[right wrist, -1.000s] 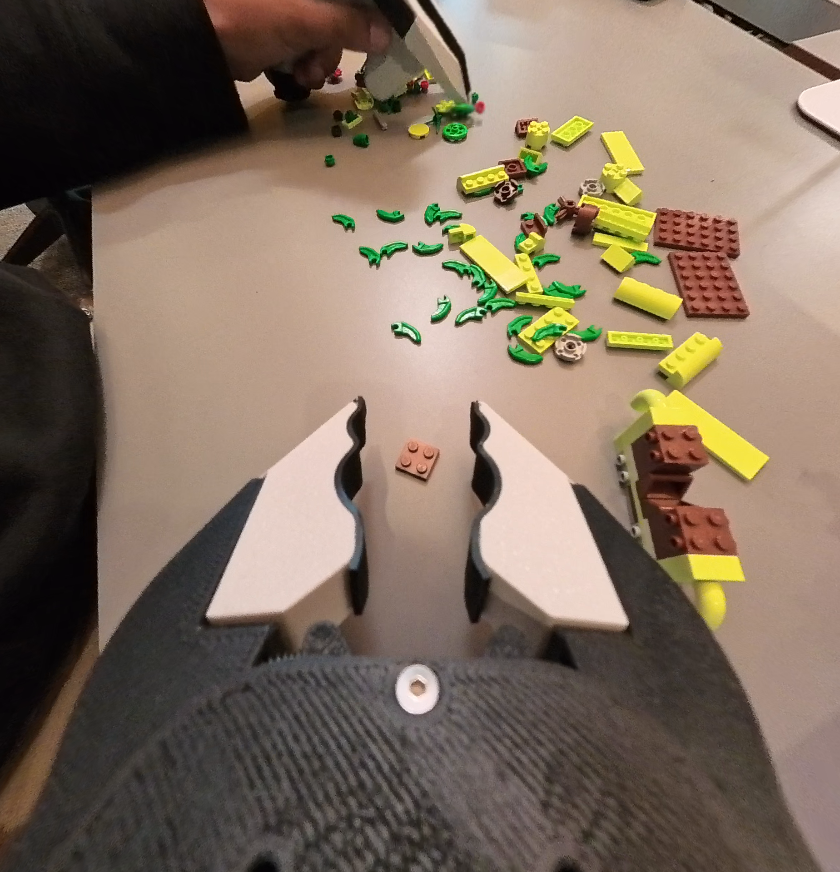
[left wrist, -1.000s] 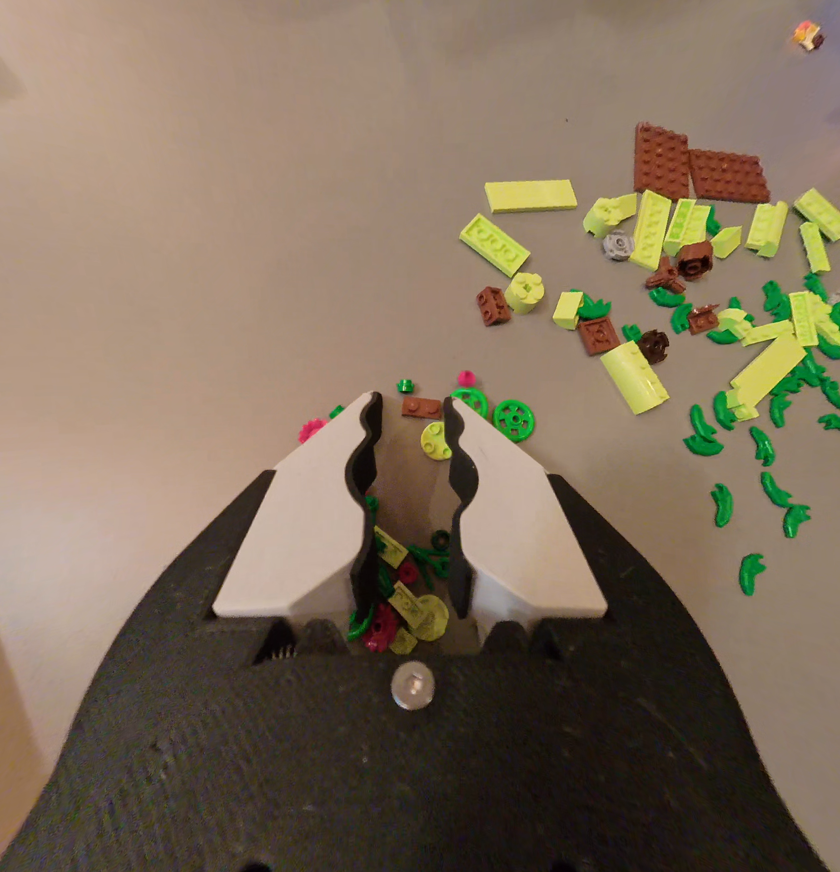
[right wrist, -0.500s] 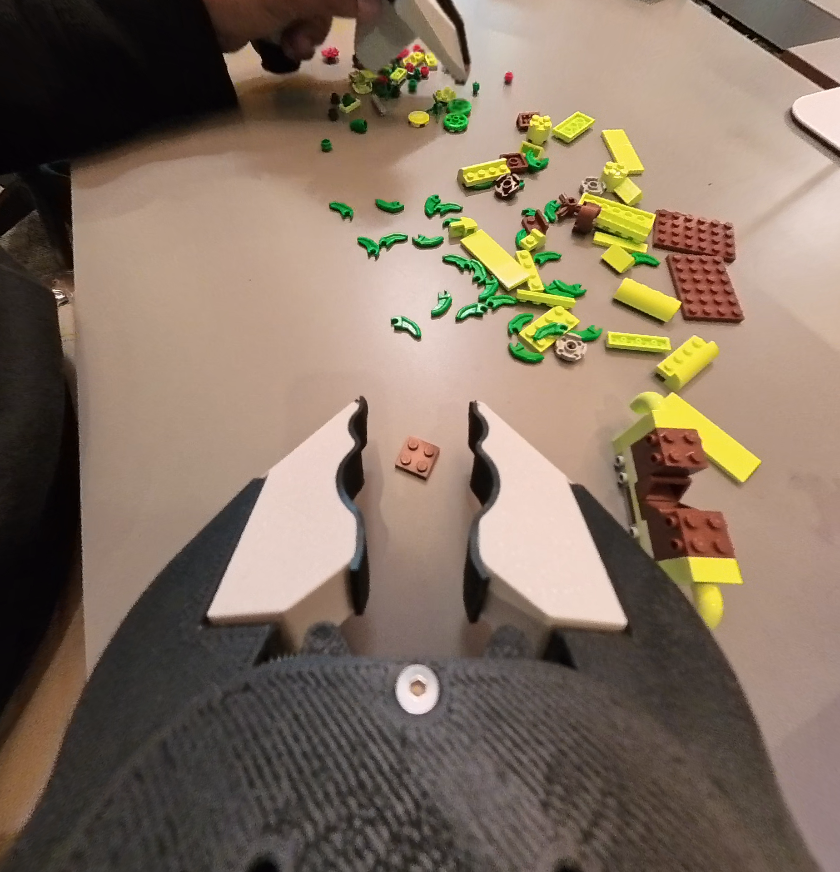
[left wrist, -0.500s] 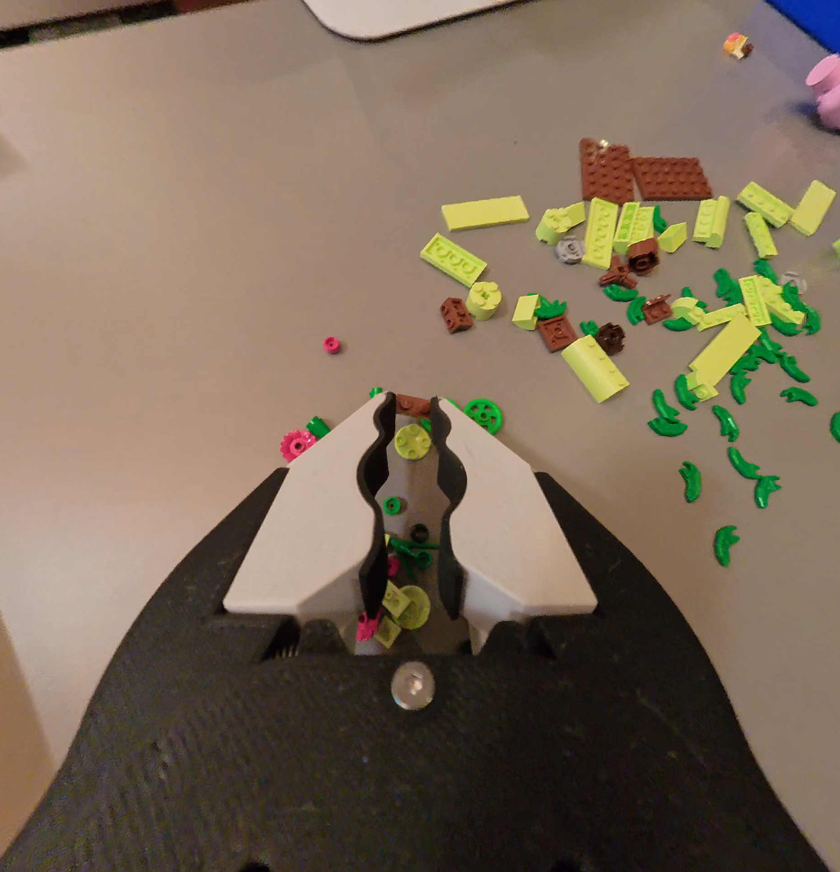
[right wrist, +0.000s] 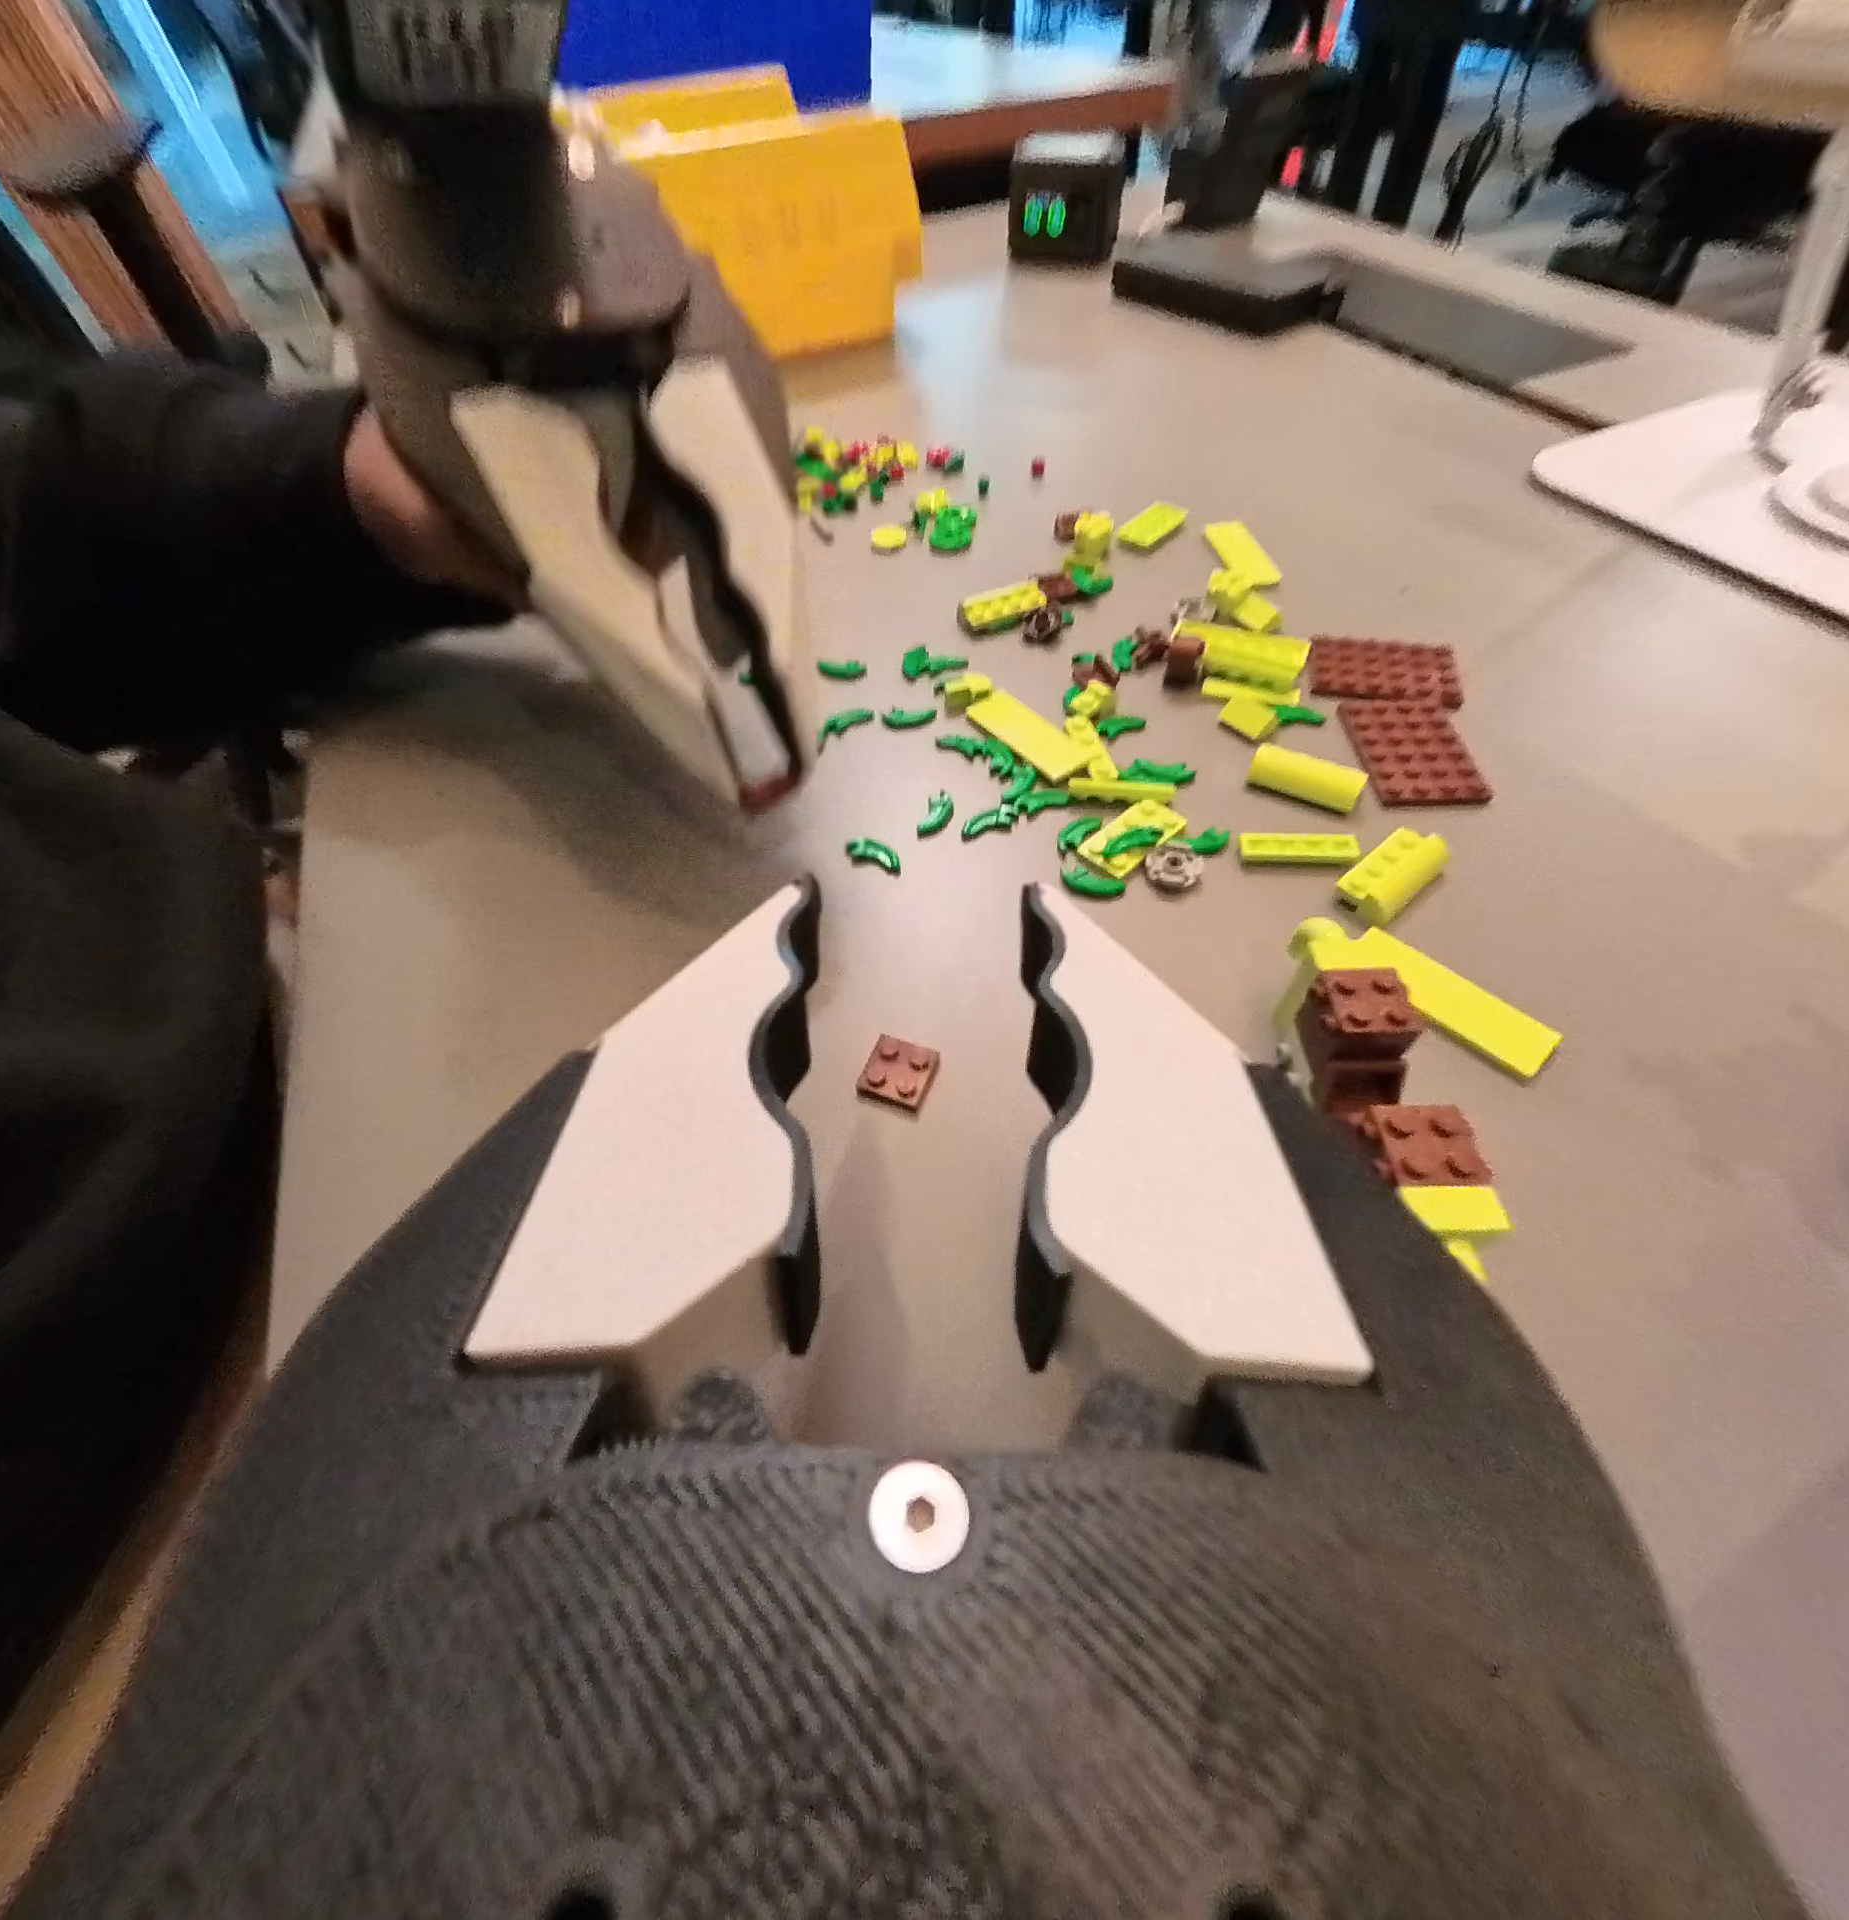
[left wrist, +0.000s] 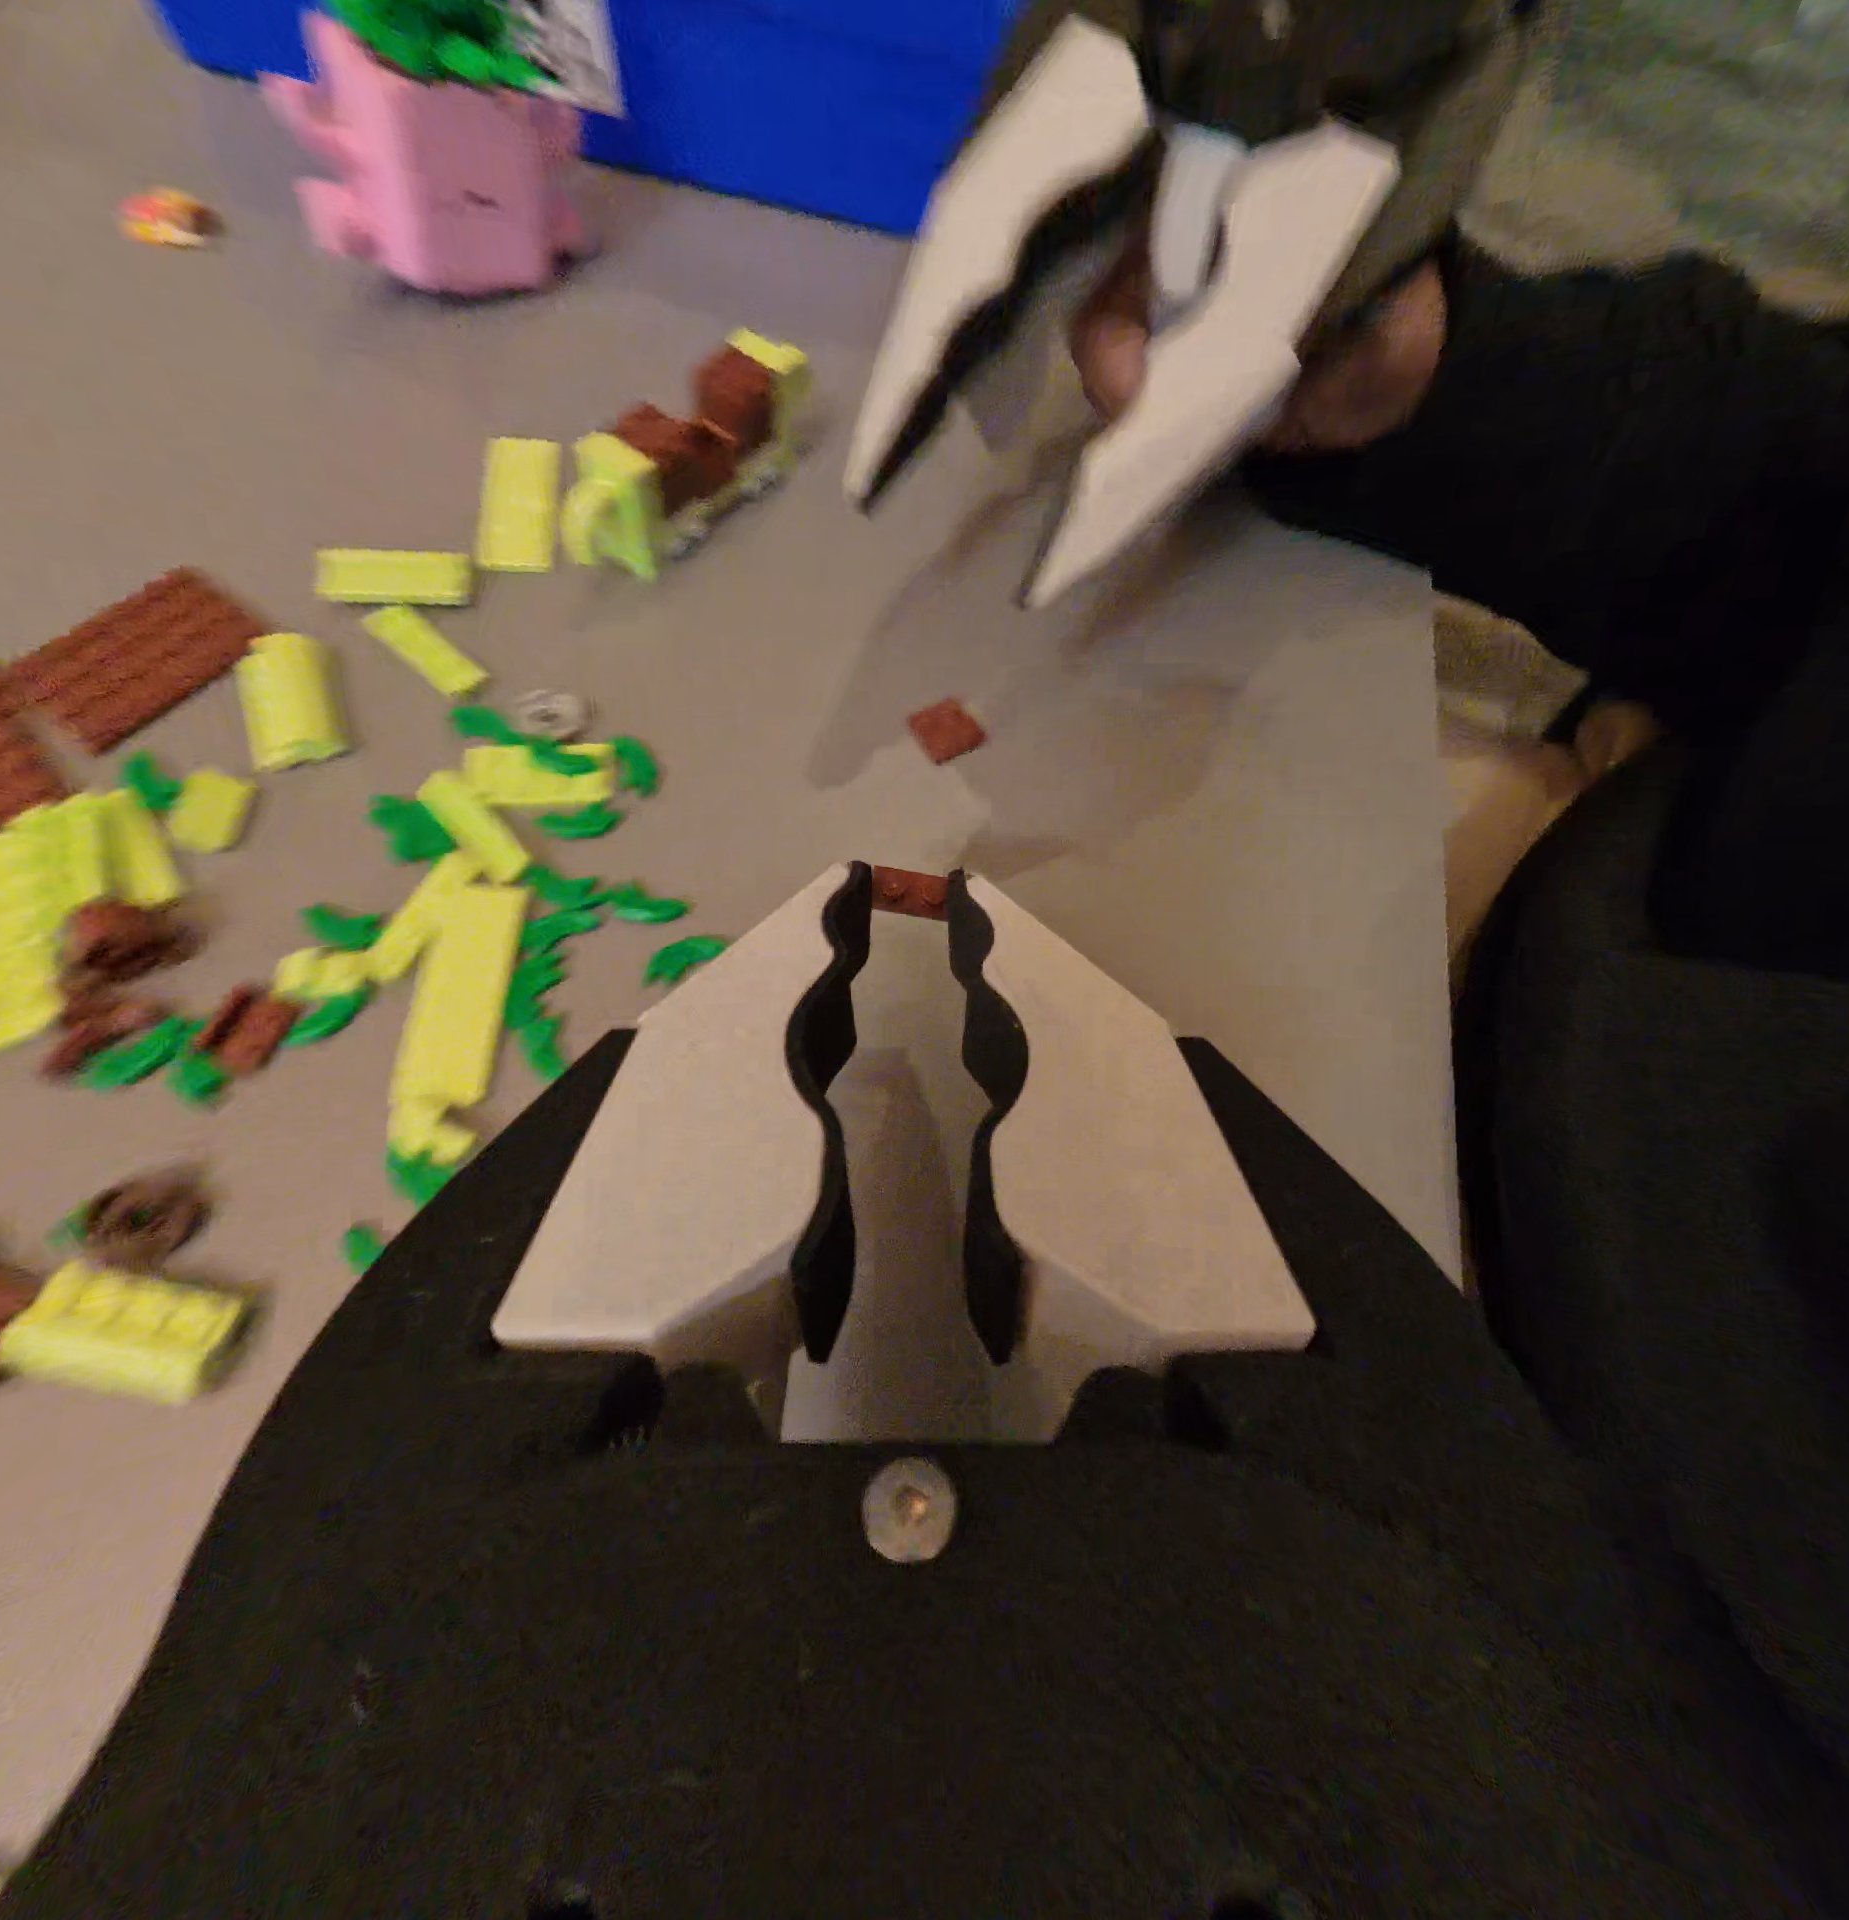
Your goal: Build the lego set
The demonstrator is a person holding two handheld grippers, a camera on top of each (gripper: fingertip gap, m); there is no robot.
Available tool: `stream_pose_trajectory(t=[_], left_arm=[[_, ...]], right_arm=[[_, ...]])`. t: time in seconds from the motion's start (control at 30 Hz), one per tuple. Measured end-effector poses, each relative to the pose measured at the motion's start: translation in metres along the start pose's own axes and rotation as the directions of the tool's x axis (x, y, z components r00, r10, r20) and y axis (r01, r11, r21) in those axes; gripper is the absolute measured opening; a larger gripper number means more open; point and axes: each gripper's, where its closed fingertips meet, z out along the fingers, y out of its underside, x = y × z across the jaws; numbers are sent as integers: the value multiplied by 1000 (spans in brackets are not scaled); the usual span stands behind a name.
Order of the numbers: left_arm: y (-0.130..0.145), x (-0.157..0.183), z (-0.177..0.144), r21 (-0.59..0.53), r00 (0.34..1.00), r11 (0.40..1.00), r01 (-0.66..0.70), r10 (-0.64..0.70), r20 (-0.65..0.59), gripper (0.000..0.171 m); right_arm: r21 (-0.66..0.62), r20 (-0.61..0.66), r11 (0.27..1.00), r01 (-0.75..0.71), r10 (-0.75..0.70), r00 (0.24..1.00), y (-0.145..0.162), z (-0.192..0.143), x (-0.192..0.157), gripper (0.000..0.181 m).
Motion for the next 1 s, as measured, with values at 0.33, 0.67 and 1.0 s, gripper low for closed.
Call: stream_pose_trajectory(t=[0.33,0.67,1.0], left_arm=[[19,32,45,-137,995,988,-76,67,-71,13],[14,31,37,-70,994,997,-28,20,-105,36],[6,27,30,2,994,1000,11,-11,-105,33]], right_arm=[[74,-4,997,-11,12,1000,-9,-8,2,35],[64,-8,998,-13,13,1000,-7,-7,3,35],[48,-7,999,-17,17,1000,-5,-5,3,35]])
